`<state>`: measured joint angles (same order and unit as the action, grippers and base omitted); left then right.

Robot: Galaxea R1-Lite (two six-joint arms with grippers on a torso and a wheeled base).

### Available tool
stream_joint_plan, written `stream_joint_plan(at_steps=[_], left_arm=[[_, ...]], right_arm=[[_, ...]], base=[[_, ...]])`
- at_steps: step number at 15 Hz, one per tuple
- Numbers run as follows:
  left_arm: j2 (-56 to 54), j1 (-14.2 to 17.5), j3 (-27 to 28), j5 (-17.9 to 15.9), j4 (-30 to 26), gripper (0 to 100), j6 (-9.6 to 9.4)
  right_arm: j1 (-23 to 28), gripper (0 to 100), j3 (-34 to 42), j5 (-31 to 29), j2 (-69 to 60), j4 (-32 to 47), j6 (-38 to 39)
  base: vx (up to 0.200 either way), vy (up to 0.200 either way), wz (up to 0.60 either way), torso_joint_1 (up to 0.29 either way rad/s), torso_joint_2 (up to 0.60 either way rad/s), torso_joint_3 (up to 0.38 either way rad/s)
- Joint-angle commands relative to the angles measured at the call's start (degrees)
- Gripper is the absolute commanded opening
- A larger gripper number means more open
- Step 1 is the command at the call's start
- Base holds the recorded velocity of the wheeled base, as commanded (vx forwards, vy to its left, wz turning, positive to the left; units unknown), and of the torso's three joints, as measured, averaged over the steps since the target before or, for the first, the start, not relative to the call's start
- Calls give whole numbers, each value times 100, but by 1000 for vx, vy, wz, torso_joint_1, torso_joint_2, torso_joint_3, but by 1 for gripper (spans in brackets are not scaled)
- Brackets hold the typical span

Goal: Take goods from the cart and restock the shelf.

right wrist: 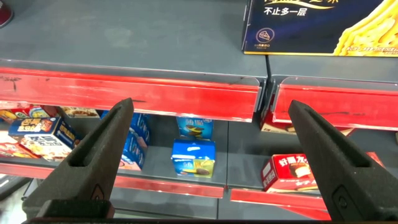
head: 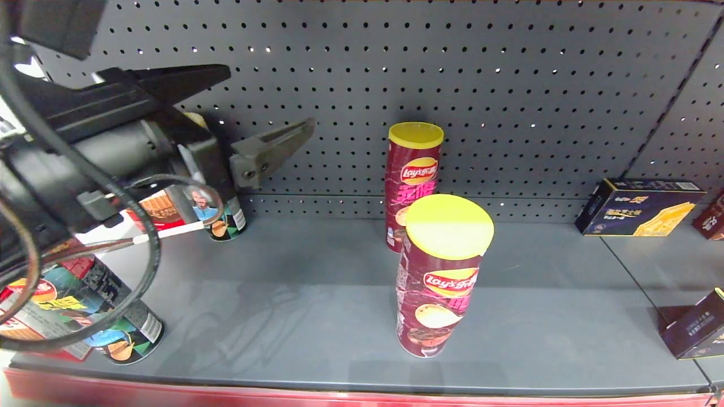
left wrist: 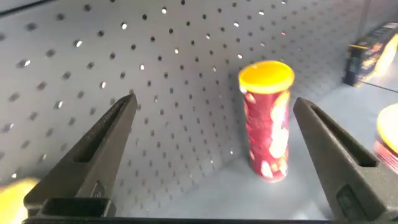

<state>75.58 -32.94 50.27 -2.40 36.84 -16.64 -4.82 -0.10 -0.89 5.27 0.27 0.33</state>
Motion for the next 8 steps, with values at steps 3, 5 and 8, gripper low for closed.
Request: stream_joint_plan(at_steps=[3, 5, 8], left_arm=[[-1687, -37, -1213, 12, -1, 100, 135], [-2487, 33, -1327, 12, -362, 100, 187], [-4034, 112, -1433, 20, -1539, 100, 249]], right_arm=[[-2, 100, 1, 1, 9, 0, 2], [-2, 100, 1, 1, 9, 0, 2], [-2, 100, 1, 1, 9, 8, 2]], base=[[0, 0, 0, 0, 0, 0], [0, 0, 0, 0, 0, 0], [0, 0, 0, 0, 0, 0]])
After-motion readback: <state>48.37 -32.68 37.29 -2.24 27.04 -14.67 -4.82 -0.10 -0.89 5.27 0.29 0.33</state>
